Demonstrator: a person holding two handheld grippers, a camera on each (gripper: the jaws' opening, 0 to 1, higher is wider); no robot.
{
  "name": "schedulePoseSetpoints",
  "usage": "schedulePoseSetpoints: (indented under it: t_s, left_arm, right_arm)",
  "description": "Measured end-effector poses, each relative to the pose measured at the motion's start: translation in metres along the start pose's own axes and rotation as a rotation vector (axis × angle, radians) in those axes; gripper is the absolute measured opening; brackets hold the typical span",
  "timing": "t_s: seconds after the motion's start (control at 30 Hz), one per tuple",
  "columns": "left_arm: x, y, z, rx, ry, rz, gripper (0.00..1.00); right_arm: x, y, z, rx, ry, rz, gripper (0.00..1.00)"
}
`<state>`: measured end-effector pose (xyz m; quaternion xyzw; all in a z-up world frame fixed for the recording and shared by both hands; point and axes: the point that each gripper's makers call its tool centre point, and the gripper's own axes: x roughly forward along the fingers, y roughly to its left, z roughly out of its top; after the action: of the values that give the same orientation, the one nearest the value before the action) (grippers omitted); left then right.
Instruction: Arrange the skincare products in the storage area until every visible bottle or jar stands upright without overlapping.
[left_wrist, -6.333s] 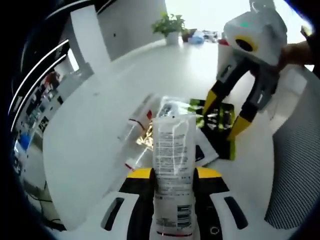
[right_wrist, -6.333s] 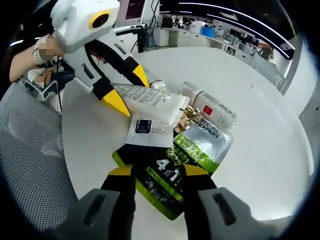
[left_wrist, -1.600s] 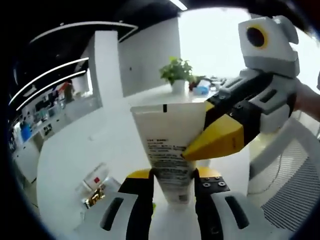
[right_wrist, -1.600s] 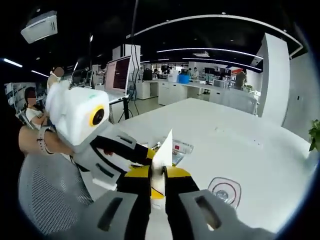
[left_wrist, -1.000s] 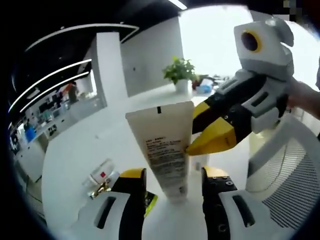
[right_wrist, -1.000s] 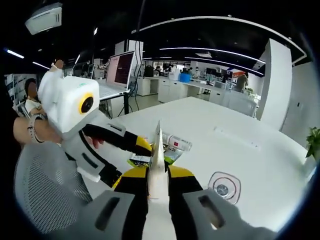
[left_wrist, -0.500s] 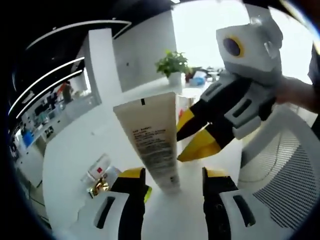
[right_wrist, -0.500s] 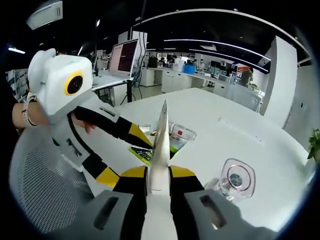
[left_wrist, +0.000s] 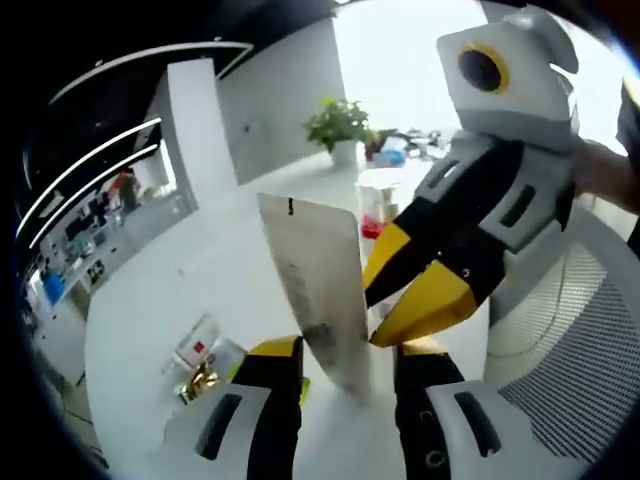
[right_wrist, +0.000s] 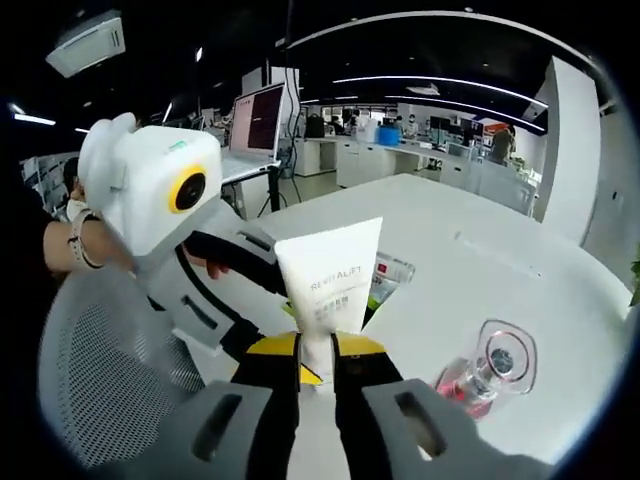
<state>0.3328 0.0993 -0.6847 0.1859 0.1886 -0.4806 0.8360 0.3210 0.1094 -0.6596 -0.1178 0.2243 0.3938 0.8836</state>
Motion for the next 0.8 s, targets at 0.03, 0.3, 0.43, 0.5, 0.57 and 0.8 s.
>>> schedulePoseSetpoints:
  t_s: [0.03,0.3,0.43,0.5,0.57,0.8]
  left_arm:
    - [0.000,0.000,0.000,0.001,-0.001,0.000,0.30]
    - [0.003,0.002,-0.002,-0.015,-0.001,0.001,0.21]
    - [0.001,0.006,-0.003,-0.039,-0.012,-0.023,0.16]
    - [0.000,0.006,-0.004,-0.035,-0.015,-0.038,0.16]
    - [0.000,0.007,-0.004,-0.042,-0.015,-0.047,0.16]
    - [-0.003,0.005,-0.006,-0.011,-0.023,-0.085,0.16]
  right_arm:
    - [0.000,0.000,0.001,0.000,-0.001,0.001,0.12]
    - [0.001,0.005,0.009,0.000,-0.018,0.022,0.08]
    - [0.001,0.005,0.008,0.002,-0.018,0.021,0.08]
    - [-0.001,0.005,0.008,0.002,-0.018,0.023,0.08]
    - [-0.004,0.004,0.008,0.001,-0.018,0.022,0.08]
    - [-0.023,-0.004,0.008,0.017,-0.027,-0.006,0.08]
